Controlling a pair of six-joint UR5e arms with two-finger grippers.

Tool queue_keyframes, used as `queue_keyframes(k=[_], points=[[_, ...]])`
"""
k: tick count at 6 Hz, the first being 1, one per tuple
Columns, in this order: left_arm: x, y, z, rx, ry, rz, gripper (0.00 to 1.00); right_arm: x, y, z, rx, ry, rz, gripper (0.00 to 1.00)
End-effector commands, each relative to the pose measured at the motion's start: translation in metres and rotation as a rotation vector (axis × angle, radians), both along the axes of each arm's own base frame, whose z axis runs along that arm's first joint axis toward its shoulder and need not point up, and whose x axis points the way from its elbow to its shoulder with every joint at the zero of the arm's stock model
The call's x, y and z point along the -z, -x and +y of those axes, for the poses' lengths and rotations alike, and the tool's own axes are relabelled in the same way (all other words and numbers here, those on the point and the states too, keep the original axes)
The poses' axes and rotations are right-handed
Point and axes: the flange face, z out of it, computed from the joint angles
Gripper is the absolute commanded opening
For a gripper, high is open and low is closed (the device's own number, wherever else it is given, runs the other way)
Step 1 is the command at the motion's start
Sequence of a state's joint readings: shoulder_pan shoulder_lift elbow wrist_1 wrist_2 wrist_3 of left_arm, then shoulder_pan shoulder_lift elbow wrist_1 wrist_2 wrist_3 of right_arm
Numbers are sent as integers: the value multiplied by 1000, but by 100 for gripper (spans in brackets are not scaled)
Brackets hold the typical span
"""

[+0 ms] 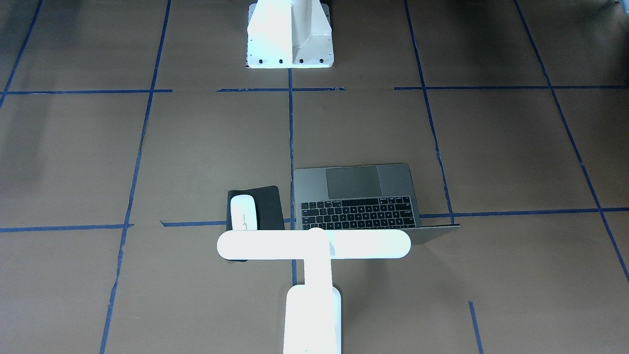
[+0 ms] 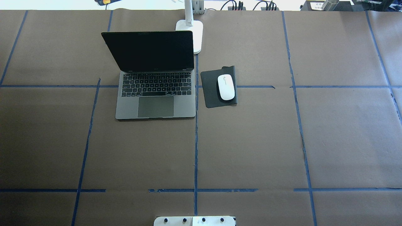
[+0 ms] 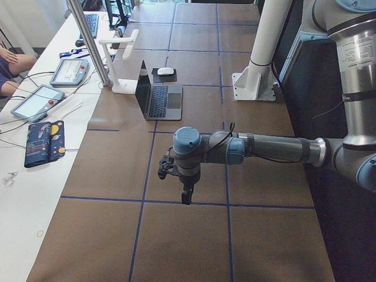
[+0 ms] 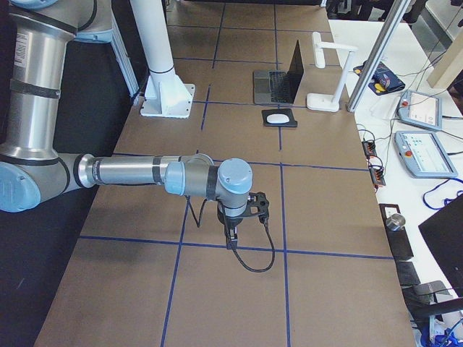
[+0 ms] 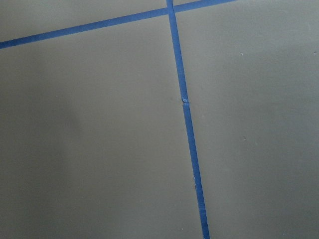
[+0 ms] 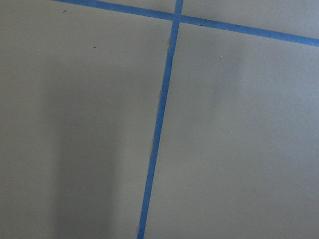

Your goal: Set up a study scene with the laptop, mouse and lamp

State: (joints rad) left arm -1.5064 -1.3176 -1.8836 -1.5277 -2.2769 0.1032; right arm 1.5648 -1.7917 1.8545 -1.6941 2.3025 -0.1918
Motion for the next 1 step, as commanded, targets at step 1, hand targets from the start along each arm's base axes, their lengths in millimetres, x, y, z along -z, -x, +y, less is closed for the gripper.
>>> queue_keyframes(k=[1], points=[[0,0,0,0,0,1,100,0,0,0,0,-1,0,100]])
